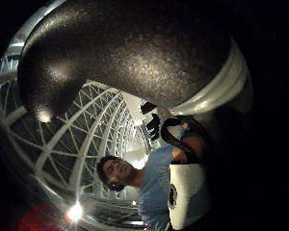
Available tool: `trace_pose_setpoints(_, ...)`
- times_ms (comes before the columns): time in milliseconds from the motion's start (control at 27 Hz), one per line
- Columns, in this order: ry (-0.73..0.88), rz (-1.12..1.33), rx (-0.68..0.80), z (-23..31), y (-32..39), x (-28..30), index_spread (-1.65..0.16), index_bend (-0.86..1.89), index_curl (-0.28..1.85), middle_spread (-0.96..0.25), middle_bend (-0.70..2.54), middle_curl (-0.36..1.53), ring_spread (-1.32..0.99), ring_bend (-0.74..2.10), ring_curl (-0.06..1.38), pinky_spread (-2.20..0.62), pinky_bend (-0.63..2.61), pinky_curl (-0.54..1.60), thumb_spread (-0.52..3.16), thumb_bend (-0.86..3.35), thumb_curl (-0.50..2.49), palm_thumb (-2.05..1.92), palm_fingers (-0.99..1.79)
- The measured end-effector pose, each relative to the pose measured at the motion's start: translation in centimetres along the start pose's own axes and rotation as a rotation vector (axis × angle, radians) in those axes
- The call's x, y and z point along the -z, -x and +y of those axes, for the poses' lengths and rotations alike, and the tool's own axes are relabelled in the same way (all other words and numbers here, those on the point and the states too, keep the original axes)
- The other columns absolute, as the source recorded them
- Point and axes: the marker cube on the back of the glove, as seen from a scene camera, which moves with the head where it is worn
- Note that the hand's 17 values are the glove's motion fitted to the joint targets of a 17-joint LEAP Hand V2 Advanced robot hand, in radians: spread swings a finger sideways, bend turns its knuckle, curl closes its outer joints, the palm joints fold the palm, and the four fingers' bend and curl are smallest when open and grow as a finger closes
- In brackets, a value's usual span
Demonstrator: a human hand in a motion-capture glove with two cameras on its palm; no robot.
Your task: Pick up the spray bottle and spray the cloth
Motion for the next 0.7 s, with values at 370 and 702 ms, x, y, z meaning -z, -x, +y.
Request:
trace_pose_setpoints(370, 0.097, 0.051, 0.395, -3.4, 1.8, -12.9, -0.19, 0.14, 0.39, -0.09, 0.26, 0.51, 0.03, 0.46, 0.39, 0.32, 0.16, 0.29, 0.66, -0.03, 0.7, 1.0, 0.96)
trace_pose_setpoints(702, 0.052, 0.045, 0.58, -8.9, 2.0, -20.8, -0.22, 0.15, 0.4, -0.09, 0.26, 0.51, 0.01, 0.44, 0.39, 0.31, 0.15, 0.27, 0.67, -0.03, 0.69, 0.99, 0.92)
